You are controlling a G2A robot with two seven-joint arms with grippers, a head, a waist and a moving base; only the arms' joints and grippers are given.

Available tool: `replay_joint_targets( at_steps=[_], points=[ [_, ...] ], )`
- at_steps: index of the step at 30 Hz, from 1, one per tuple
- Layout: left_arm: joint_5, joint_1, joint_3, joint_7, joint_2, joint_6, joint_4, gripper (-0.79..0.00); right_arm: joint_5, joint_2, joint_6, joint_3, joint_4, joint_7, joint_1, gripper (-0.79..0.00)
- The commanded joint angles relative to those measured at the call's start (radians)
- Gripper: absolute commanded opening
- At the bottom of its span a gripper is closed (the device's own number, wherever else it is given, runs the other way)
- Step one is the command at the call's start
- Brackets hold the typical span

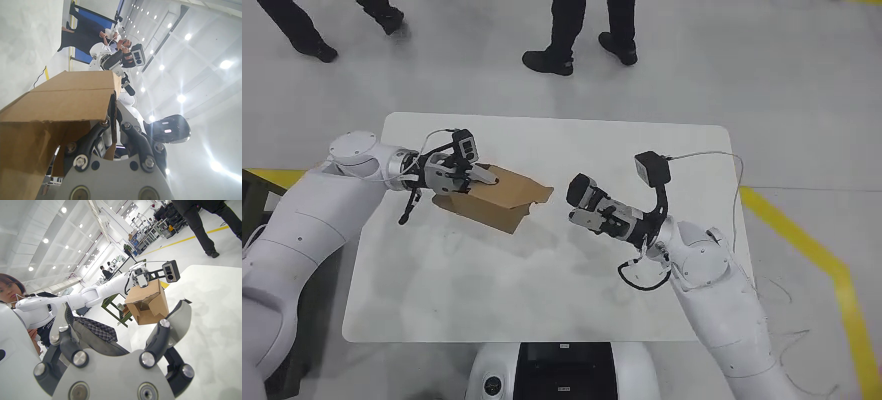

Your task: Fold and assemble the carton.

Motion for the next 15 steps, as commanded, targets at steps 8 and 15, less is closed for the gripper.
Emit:
replay_joint_targets(
  at_steps=[8, 15],
  points=[
    [0.000, 0.000, 0.000, 0.000, 0.000, 0.000, 0.000, -0.785, 0.000, 0.000, 0.000, 0.000, 0.000, 0.000, 0.000, 0.000],
    [0.004, 0.009, -0.001, 0.023, -0.001, 0.007, -0.010, -0.785, -0.060, 0.003, -0.003, -0.003, 0.012, -0.014, 0.009, 0.000]
  ],
)
